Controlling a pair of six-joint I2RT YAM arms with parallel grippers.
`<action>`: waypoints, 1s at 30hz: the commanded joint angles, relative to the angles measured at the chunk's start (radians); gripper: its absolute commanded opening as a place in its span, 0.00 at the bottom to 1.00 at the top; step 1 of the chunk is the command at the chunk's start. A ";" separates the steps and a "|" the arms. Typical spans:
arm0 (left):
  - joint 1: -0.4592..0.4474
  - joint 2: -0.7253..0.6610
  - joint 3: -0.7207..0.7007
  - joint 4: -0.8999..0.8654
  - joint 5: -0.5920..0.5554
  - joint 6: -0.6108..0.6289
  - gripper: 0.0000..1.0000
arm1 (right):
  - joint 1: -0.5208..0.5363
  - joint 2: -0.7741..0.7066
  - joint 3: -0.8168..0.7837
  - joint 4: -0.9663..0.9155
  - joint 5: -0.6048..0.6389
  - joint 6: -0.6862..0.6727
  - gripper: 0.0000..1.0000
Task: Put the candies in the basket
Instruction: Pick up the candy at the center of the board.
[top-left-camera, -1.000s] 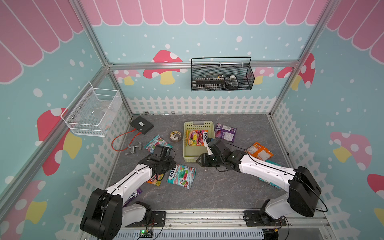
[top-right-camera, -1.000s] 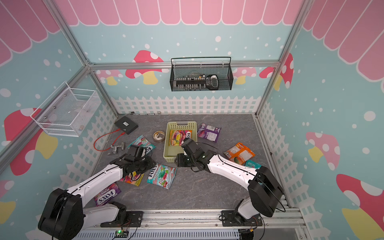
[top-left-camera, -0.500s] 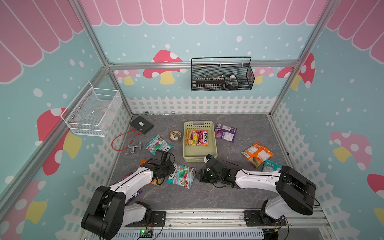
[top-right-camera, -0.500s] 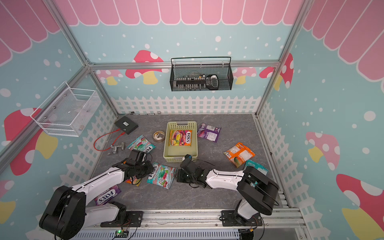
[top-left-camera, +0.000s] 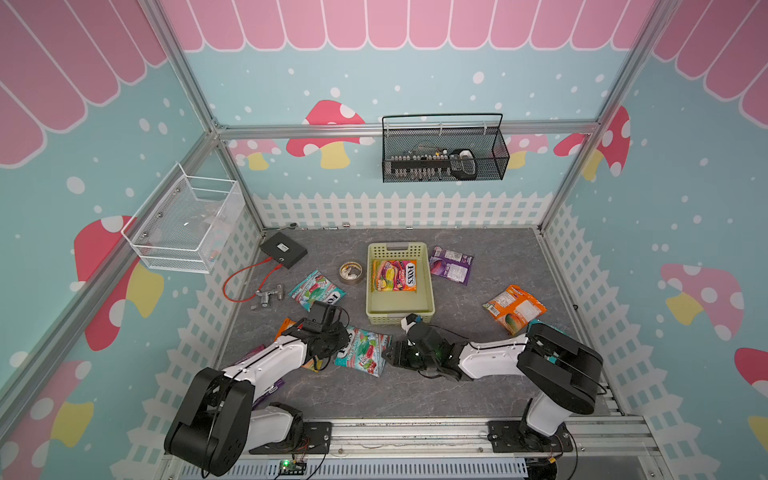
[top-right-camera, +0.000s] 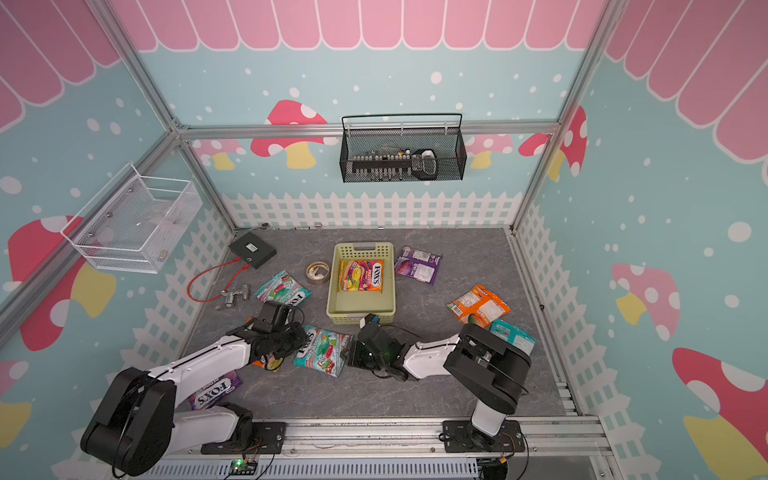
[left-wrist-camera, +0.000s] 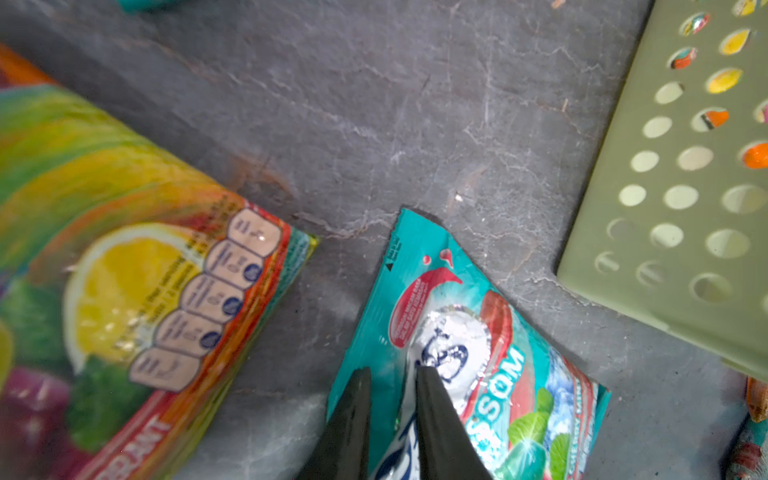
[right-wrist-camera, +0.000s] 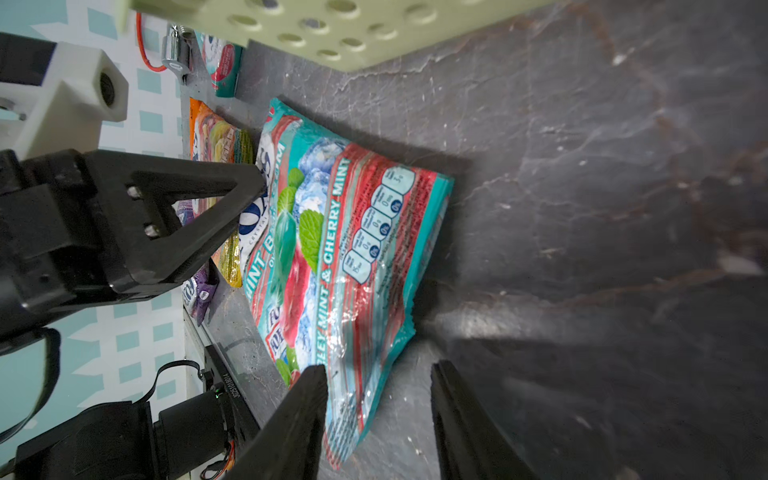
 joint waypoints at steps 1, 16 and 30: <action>0.003 0.025 -0.033 0.000 -0.001 -0.005 0.24 | 0.009 0.049 -0.031 0.124 -0.046 0.053 0.46; 0.004 0.008 -0.054 0.004 0.020 -0.014 0.24 | 0.009 0.078 -0.056 0.283 -0.036 0.044 0.28; 0.003 -0.030 -0.079 0.004 0.045 -0.036 0.24 | 0.007 0.015 -0.083 0.371 -0.018 -0.019 0.00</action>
